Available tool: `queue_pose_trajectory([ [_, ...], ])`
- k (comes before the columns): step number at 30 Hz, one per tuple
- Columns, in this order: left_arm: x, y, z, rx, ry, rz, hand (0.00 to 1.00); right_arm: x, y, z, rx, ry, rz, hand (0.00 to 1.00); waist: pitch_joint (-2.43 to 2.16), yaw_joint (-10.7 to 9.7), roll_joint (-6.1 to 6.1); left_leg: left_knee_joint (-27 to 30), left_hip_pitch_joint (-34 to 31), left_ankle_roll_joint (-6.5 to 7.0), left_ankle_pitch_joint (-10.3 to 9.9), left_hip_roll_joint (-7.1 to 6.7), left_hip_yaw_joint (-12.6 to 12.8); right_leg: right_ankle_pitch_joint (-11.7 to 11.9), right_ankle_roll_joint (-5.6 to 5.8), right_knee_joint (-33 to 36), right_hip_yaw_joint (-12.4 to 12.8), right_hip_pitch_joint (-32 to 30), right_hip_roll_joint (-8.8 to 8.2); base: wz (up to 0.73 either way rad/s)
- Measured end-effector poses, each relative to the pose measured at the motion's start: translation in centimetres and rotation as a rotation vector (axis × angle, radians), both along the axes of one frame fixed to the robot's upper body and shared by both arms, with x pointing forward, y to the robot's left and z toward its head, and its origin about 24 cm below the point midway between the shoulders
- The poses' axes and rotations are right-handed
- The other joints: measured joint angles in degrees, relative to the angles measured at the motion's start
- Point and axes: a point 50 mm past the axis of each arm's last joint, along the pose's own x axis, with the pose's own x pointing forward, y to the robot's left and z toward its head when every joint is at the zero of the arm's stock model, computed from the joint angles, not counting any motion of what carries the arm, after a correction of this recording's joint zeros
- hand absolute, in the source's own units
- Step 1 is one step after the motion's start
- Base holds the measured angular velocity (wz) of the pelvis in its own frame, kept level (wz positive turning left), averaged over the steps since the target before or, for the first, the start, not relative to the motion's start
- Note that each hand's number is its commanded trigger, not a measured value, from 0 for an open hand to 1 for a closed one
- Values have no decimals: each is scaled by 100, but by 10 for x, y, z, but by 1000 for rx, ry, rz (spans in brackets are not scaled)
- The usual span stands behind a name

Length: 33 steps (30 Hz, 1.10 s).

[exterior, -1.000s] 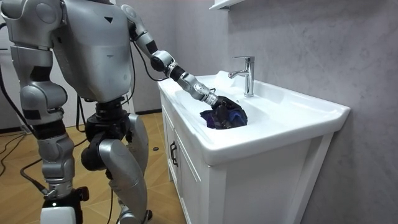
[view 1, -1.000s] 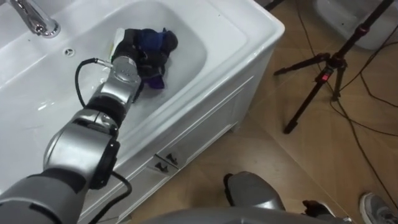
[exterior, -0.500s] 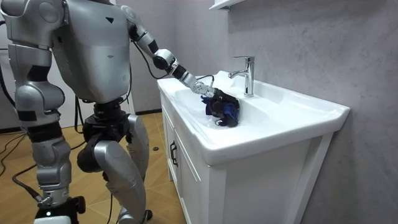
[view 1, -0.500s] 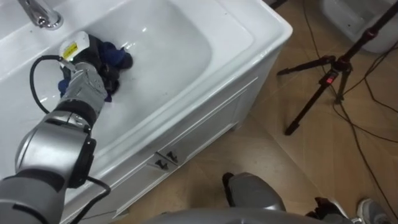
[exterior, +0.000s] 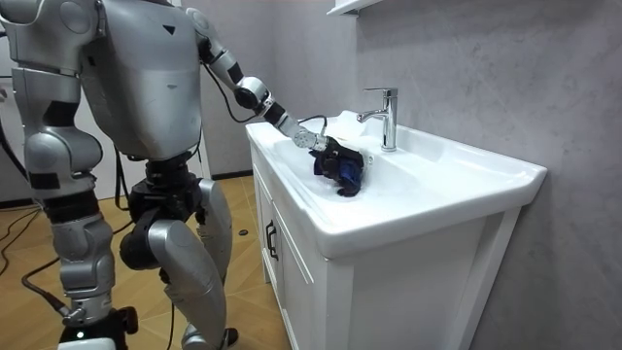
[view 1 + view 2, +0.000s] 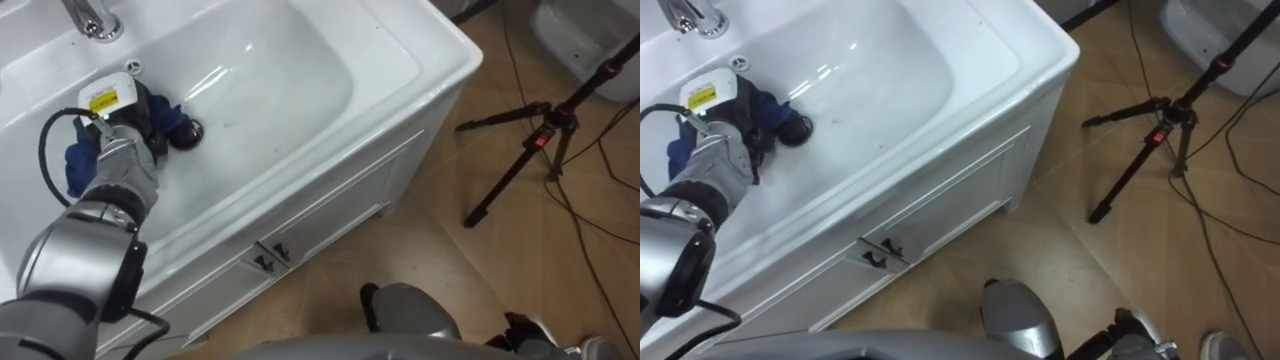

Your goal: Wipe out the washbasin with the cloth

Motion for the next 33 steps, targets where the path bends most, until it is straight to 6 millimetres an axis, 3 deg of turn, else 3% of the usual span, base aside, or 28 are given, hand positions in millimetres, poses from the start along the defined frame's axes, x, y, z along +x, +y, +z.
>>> queue_pose_trajectory([
  [3, -1, 1, 0, 9, -9, 0, 100, 1, -1, 0, -4, -5, 0, 0, -12, 99, -4, 1, -2, -1, 3, -1, 0, 1, -1, -21, 0, 4, 1, 0],
  [5, -7, 3, -4, 28, 0, -4, 100, 1, -2, 1, -6, -12, 1, 0, -65, 125, 14, 1, 6, -8, 22, 0, -25, 17, -8, -78, -44, 32, -7, 2],
  [11, -25, 12, -16, 36, 24, 32, 100, -1, -5, 1, -10, -22, -39, 0, -99, 149, 0, -24, 204, -21, 31, 10, -82, -8, -19, -185, -107, 278, -8, 5],
  [16, -36, 20, -21, 50, 26, 53, 100, -11, -7, 1, -14, -2, -48, 0, -167, 310, 15, -99, 303, -26, 36, 11, -175, 22, -20, -284, -174, 406, -10, 5],
  [24, -32, 21, -15, 24, -43, 64, 100, -6, -8, 2, -13, -20, -34, 0, -167, 423, 106, -84, 295, -31, 60, 16, -482, 42, -39, -392, -510, 584, -77, 21],
  [27, -32, 17, -13, 10, -81, 32, 100, -2, -8, 3, -17, -34, -12, 0, -143, 432, 164, -94, 299, -31, 64, 14, -627, 35, -38, -501, -645, 699, -101, 25],
  [33, -30, 2, 1, -32, -220, -48, 100, -2, -8, 2, -15, -40, 6, 0, -150, 557, 183, -233, 405, -45, 89, 11, -771, 25, -31, -723, -814, 940, -113, 15],
])
